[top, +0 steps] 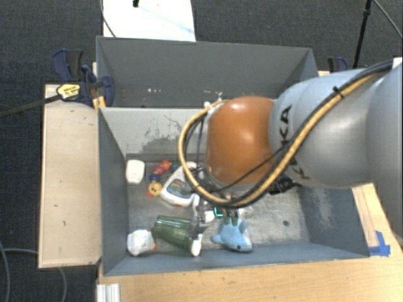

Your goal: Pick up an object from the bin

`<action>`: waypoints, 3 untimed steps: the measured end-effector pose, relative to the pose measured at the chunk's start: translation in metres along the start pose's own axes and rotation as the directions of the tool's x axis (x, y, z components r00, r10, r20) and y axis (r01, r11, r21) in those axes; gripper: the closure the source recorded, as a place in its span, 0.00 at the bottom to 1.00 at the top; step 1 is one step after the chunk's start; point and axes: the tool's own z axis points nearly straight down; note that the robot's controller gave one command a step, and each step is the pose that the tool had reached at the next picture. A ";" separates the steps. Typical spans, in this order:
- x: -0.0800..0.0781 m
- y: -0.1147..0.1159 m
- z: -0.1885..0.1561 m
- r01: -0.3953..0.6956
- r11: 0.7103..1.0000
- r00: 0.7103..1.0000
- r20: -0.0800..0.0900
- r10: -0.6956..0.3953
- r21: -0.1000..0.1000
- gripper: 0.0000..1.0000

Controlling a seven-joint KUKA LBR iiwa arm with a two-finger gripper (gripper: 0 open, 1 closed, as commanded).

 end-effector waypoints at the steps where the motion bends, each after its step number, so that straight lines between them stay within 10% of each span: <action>1: -0.002 -0.001 -0.004 -0.006 1.000 1.000 0.008 0.006 -0.002 0.00; 3: 0.000 -0.006 0.097 -0.037 0.999 0.999 0.014 0.037 -0.005 0.00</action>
Offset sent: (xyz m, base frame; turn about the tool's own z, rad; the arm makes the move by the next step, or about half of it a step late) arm -0.0068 -0.0072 -0.0991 0.0611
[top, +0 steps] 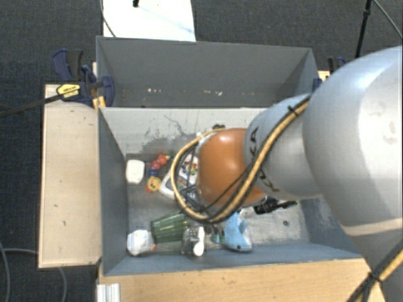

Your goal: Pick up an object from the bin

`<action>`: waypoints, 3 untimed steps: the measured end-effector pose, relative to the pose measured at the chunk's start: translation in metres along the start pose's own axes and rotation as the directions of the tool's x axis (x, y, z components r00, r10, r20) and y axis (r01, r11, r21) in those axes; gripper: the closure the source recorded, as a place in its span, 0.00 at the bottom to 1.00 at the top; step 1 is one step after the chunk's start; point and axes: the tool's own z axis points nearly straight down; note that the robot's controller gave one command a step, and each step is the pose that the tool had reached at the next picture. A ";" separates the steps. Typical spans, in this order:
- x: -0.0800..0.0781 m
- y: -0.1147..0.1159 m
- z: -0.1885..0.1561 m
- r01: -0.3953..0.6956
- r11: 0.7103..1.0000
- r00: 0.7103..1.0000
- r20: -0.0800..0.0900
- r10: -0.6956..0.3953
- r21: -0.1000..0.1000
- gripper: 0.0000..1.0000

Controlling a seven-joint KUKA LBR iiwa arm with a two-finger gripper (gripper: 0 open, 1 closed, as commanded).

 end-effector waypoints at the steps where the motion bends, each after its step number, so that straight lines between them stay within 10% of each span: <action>1: -0.006 -0.028 -0.029 -0.114 0.993 0.993 -0.002 0.114 0.004 0.00; 2: -0.002 -0.012 -0.012 -0.049 0.999 0.999 -0.008 0.049 0.005 0.00; 3: -0.014 -0.006 -0.004 -0.152 0.988 0.988 -0.020 0.152 0.003 1.00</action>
Offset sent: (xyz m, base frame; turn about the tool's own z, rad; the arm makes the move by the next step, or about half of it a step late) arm 0.0000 0.0000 0.0000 0.0000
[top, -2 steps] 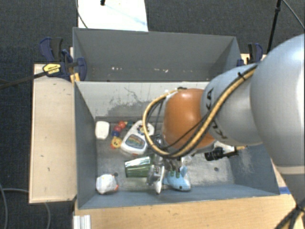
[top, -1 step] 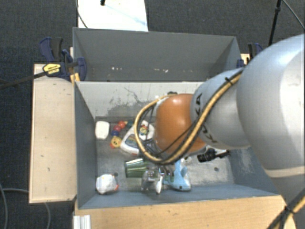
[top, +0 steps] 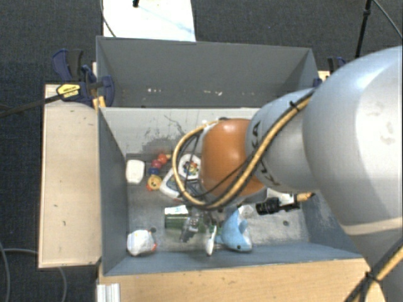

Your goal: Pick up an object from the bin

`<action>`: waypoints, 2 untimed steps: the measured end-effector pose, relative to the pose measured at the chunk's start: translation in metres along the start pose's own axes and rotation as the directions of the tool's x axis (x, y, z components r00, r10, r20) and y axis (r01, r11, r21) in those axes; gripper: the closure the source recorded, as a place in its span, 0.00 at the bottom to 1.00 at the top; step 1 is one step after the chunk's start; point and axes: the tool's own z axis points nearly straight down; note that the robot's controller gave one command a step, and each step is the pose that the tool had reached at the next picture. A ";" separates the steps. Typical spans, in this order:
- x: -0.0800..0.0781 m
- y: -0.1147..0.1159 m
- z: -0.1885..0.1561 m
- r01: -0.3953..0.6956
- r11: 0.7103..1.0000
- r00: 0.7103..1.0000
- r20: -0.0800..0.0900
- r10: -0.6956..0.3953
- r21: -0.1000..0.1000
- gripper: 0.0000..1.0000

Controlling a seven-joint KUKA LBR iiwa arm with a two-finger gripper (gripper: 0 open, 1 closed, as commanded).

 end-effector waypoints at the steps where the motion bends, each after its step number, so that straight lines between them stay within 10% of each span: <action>1: 0.000 0.000 0.000 0.000 1.000 1.000 0.000 0.000 0.000 1.00; 2: 0.001 0.000 -0.003 0.001 1.000 1.000 0.003 -0.001 0.001 1.00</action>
Offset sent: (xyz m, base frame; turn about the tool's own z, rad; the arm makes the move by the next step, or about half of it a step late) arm 0.0001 0.0000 0.0380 0.0000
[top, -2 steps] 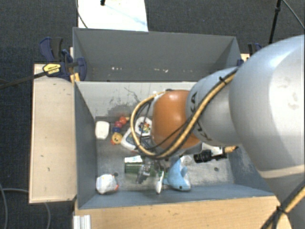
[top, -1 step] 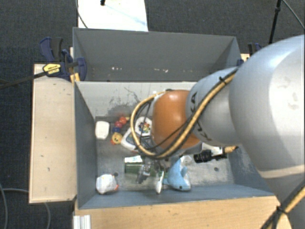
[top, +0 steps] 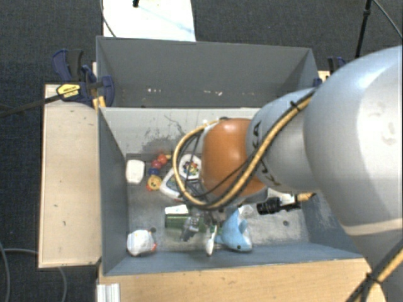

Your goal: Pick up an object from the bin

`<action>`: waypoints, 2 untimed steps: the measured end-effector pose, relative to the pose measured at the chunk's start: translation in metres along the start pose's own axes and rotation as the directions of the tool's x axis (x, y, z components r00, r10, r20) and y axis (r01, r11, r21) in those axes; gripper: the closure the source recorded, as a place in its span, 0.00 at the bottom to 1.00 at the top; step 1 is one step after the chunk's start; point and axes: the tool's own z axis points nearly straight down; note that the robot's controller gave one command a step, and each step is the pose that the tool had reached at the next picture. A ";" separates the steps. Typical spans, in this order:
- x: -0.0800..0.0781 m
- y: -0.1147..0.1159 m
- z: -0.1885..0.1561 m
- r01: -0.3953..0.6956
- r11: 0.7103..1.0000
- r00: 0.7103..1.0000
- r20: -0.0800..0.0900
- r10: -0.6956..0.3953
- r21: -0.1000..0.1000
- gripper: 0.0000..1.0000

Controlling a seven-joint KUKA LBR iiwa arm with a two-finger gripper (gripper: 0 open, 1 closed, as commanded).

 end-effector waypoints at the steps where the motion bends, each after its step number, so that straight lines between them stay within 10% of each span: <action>1: 0.000 -0.001 -0.008 0.000 1.000 1.000 0.009 0.000 0.000 1.00; 2: -0.001 -0.001 -0.015 0.000 1.000 1.000 0.010 0.000 0.000 1.00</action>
Offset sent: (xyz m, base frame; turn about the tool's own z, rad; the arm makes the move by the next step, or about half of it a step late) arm 0.0000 -0.0001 0.0355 0.0000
